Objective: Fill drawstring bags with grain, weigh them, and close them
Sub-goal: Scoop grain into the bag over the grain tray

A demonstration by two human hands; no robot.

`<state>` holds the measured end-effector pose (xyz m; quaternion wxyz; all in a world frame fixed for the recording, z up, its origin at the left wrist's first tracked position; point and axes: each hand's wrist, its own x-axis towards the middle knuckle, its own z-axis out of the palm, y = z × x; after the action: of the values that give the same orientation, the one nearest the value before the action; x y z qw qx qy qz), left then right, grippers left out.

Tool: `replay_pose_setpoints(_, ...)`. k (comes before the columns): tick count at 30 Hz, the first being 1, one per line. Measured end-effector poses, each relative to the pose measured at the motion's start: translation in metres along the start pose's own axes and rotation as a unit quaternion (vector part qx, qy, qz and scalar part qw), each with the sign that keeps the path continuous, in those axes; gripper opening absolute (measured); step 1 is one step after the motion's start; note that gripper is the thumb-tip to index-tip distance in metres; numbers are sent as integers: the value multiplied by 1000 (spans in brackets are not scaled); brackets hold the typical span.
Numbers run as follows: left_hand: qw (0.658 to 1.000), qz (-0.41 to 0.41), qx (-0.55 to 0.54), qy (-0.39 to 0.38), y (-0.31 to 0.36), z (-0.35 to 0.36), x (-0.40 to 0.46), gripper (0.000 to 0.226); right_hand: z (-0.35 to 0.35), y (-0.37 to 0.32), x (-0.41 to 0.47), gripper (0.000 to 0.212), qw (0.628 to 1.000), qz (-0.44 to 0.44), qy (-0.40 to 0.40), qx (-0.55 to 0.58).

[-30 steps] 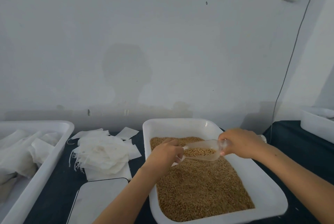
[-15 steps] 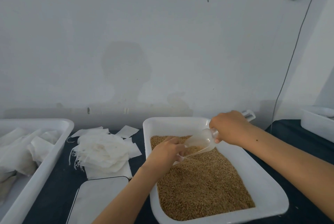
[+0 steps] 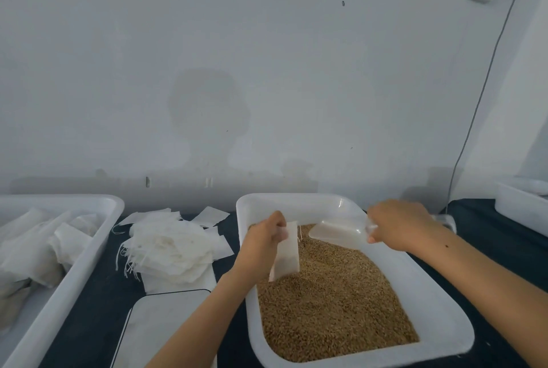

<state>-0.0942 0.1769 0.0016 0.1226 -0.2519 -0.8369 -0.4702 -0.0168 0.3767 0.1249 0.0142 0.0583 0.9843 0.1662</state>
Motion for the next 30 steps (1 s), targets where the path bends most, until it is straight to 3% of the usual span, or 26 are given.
replay_pose_setpoints(4, 969, -94, -224, 37, 2, -14, 3, 20, 40, -3, -1, 19, 997, -7, -57, 58)
replay_pose_setpoints(6, 957, -110, -265, 34, 3, -18, 2, 20, 56, -11, -2, 21, 993, -17, -89, 80)
replay_pose_setpoints(9, 962, -104, -250, 36, 3, -20, -2, 20, 65, -18, -3, 14, 991, -21, -107, 78)
replay_pose_setpoints(14, 962, -100, -252, 18, 7, -21, -3, 19, 74, -24, -2, 23, 992, -17, -77, 97)
replay_pose_setpoints(16, 973, -76, -217, -20, 11, -22, -1, 17, 85, -28, -2, 11, 992, -24, -69, 100)
replay_pose_setpoints(20, 990, -10, -118, -75, 21, -19, 0, 13, 102, -37, -4, 11, 988, -33, -81, 126)
replay_pose_setpoints(21, 992, 14, -104, -64, 23, -19, -1, 15, 103, -37, -3, 20, 987, -39, -76, 133)
replay_pose_setpoints(23, 994, 70, -68, -53, 28, -21, -1, 21, 100, -36, -1, 59, 977, -56, -69, 192)
replay_pose_setpoints(24, 993, 90, -49, -58, 31, -22, -2, 22, 93, -37, -1, 72, 955, -72, -74, 277)
replay_pose_setpoints(26, 991, 115, -18, -69, 37, -25, -4, 21, 75, -45, -5, 76, 874, -105, -74, 469)
replay_pose_setpoints(30, 988, 101, -106, -47, 53, -38, -16, 24, 58, -66, -12, 45, 712, -48, -23, 700)
